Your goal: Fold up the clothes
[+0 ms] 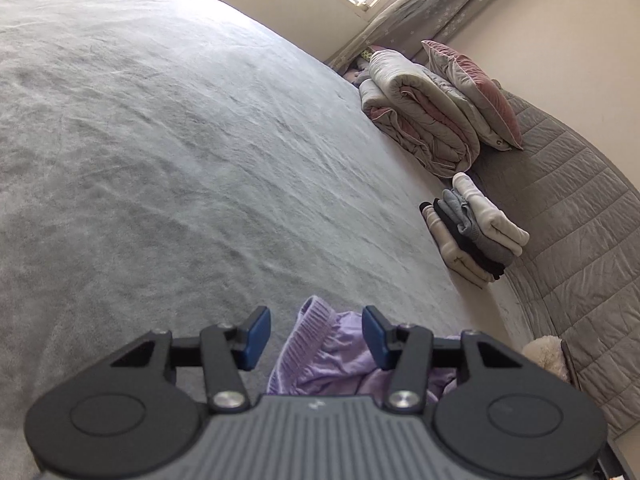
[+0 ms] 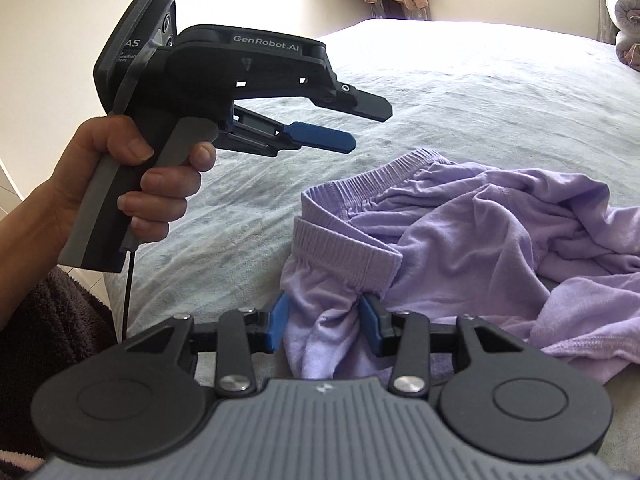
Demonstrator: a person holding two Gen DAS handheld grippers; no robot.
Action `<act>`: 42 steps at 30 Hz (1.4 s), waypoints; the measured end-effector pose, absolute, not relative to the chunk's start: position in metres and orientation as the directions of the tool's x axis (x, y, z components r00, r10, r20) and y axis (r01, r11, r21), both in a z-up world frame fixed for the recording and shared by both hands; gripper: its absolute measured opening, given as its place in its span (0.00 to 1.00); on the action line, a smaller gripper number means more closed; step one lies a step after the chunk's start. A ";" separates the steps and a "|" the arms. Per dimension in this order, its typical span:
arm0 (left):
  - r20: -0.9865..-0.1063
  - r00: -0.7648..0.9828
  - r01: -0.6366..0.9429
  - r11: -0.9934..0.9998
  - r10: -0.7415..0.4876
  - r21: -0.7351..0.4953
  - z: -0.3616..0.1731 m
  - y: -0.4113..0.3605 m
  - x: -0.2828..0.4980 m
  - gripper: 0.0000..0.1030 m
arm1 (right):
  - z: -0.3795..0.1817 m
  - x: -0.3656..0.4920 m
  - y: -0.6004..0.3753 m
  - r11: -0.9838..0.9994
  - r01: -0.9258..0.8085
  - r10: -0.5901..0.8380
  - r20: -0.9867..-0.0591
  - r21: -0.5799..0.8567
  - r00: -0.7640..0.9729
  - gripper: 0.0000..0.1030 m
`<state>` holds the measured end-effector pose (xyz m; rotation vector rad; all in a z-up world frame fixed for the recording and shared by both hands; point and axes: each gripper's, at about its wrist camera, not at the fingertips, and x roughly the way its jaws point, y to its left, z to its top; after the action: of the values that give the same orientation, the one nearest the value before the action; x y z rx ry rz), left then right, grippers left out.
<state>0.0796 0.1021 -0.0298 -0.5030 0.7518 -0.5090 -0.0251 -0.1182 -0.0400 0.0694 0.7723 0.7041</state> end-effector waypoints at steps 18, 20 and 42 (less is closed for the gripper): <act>-0.420 0.494 0.316 0.607 -0.762 -0.729 -0.073 0.111 0.109 0.65 | 0.024 -0.003 -0.173 0.929 -0.359 0.359 -0.458 0.090 0.813 0.05; -0.415 0.506 0.311 0.609 -0.756 -0.730 -0.072 0.112 0.113 0.67 | 0.030 0.009 -0.179 0.944 -0.324 0.316 -0.450 0.062 0.836 0.05; -0.430 0.587 0.298 0.677 -0.686 -0.673 -0.075 0.086 0.137 0.69 | -0.001 0.159 -0.204 0.968 -0.104 -0.037 -0.540 -0.229 0.841 0.04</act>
<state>0.1365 0.0864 -0.0752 -0.5855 0.7364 -0.6132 0.1594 -0.2037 -0.0006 -0.2558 0.5725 0.0359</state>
